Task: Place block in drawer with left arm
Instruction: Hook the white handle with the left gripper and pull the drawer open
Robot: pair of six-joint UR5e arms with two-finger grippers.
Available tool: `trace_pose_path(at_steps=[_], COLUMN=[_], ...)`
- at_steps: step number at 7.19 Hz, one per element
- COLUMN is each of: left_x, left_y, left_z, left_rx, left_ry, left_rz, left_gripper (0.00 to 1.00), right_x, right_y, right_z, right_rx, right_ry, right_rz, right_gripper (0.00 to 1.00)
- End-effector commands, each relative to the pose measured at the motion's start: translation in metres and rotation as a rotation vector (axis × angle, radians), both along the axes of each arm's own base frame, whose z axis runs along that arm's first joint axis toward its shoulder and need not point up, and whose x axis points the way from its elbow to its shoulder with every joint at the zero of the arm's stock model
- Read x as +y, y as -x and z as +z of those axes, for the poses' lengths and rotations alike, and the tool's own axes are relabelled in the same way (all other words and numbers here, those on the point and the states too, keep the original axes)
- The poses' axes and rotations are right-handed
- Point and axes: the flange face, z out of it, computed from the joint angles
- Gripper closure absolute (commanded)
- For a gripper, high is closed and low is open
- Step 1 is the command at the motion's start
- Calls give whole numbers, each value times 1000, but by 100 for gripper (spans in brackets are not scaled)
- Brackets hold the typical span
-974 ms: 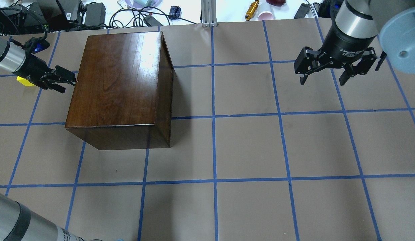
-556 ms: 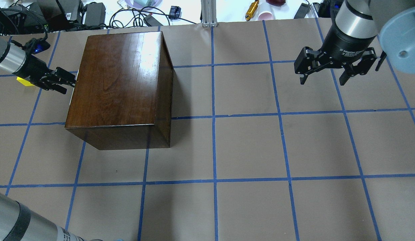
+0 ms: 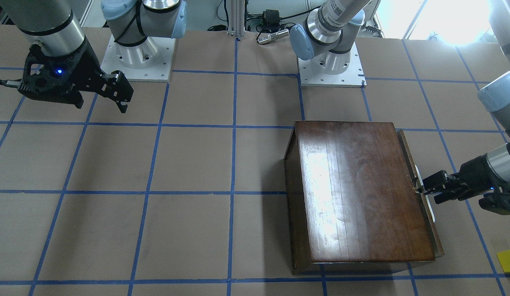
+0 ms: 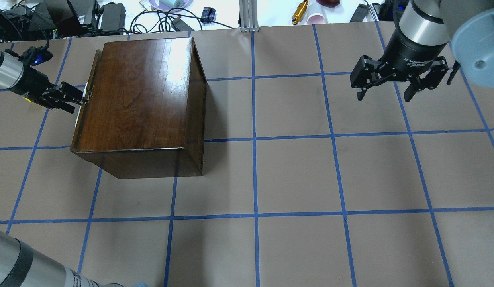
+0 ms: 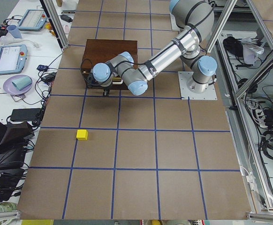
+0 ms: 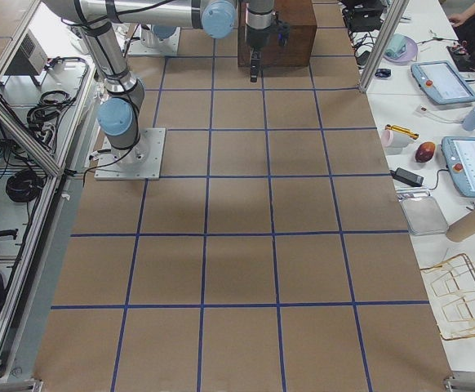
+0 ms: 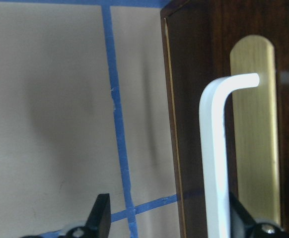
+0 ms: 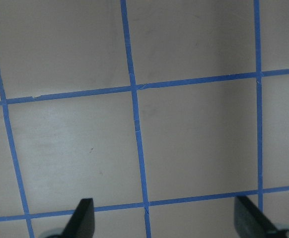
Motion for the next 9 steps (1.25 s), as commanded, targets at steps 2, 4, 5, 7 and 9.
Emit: trace_pose_path(at_steps=[2, 4, 5, 7, 9], left_x=[6, 10, 10, 12, 12], left_y=[-17, -32, -33, -37, -38], left_z=[0, 3, 4, 5, 8], left_rx=[-46, -56, -58, -87, -102], left_ry=[-17, -14, -14, -27, -25], left_rz=[-12, 9, 10, 6, 7], left_gripper=[20, 20, 20, 20, 20], right_x=[0, 0, 0, 0, 0], right_y=[0, 0, 0, 0, 0], right_z=[0, 0, 0, 0, 0], right_rx=[0, 0, 0, 0, 0], right_ry=[0, 0, 0, 0, 0], right_rz=[0, 0, 0, 0, 0], right_gripper=[0, 0, 0, 0, 0])
